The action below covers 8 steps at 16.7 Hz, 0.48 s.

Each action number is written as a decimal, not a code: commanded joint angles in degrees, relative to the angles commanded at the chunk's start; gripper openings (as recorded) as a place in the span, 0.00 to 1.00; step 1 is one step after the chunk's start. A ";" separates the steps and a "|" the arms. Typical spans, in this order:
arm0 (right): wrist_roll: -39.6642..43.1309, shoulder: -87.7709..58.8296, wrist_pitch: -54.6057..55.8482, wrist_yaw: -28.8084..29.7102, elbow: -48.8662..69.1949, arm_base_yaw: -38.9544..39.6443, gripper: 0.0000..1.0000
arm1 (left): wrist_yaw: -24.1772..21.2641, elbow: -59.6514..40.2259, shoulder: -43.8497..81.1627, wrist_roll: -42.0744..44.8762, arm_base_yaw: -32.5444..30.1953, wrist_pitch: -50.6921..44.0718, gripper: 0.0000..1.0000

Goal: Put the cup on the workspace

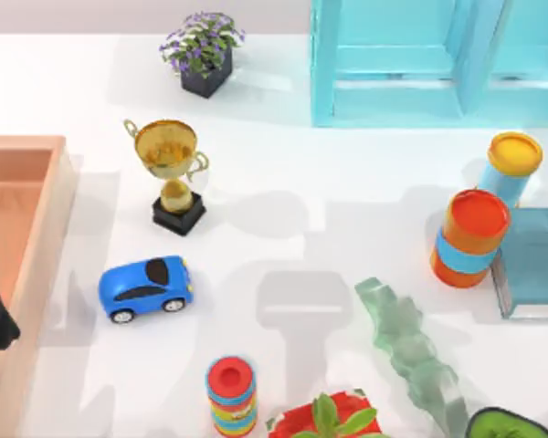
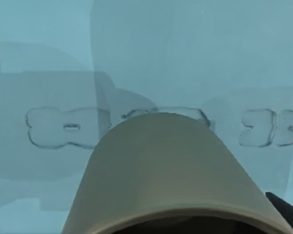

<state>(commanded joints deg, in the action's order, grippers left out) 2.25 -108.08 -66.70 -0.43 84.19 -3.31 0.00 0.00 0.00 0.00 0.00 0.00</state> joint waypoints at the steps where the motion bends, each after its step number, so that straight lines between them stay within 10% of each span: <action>1: 0.02 0.27 -1.97 -0.01 1.40 -0.01 0.00 | 0.00 0.00 0.00 0.00 0.00 0.00 1.00; 8: -0.11 0.96 -4.32 -0.03 3.72 0.15 0.00 | 0.00 0.00 0.00 0.00 0.00 0.00 1.00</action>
<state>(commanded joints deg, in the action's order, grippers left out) 2.14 -107.12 -71.02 -0.47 87.91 -3.16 0.00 0.00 0.00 0.00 0.00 0.00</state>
